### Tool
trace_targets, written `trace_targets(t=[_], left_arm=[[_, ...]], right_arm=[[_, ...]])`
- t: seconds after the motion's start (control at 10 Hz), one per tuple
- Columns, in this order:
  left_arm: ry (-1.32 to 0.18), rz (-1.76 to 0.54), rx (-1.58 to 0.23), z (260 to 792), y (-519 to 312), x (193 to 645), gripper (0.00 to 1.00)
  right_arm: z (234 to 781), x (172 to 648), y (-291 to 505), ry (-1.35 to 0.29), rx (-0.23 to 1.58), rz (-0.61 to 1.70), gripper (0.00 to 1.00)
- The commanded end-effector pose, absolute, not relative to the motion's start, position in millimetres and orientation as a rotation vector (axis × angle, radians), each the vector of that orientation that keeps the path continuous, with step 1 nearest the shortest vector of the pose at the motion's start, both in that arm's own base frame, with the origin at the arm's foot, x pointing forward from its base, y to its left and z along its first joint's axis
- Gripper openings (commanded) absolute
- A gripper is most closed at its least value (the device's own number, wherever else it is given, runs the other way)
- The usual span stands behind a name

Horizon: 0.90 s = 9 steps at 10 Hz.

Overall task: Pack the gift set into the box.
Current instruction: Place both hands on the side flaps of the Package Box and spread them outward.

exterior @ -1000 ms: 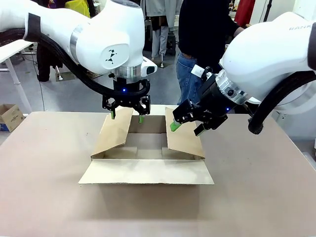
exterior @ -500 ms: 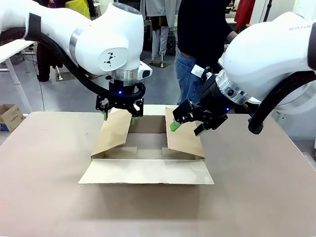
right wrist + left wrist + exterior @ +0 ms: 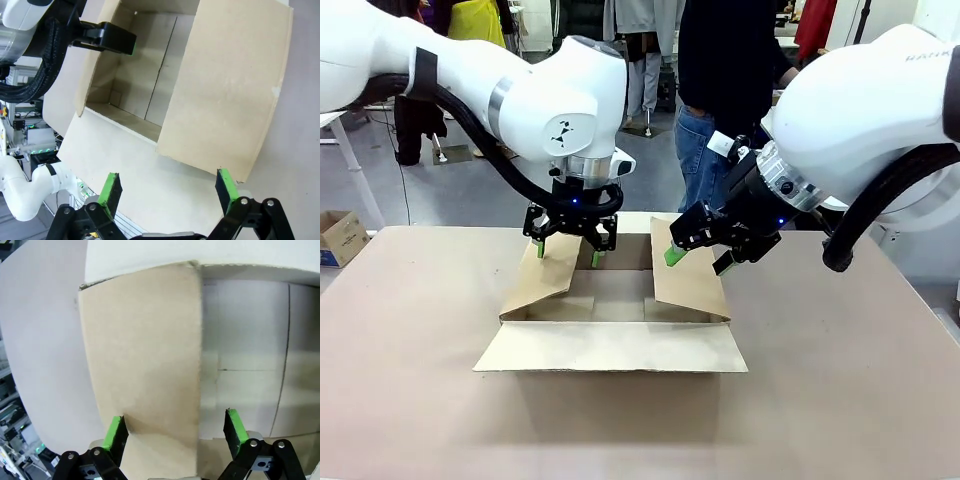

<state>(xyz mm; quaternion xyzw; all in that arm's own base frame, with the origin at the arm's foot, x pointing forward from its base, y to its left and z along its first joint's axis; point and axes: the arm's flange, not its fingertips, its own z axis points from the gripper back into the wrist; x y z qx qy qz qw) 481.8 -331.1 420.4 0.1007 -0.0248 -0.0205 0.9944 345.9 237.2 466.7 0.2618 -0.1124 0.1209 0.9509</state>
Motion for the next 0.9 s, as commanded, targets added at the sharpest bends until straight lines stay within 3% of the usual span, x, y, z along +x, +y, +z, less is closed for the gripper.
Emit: trace_targets(t=[0.0,0.3,0.8], left_arm=[[-0.057,-0.016,0.225,429,-330,485,1.0],[-0.08,0.051,0.288,441,-310,484,1.0],[-0.165,0.053,0.209,470,-268,472,1.0]], right_arm=[[468,345,238,-0.231,0.533,0.249,1.0],[468,345,238,-0.231,0.533,0.249,1.0],[468,345,238,-0.231,0.533,0.249,1.0]])
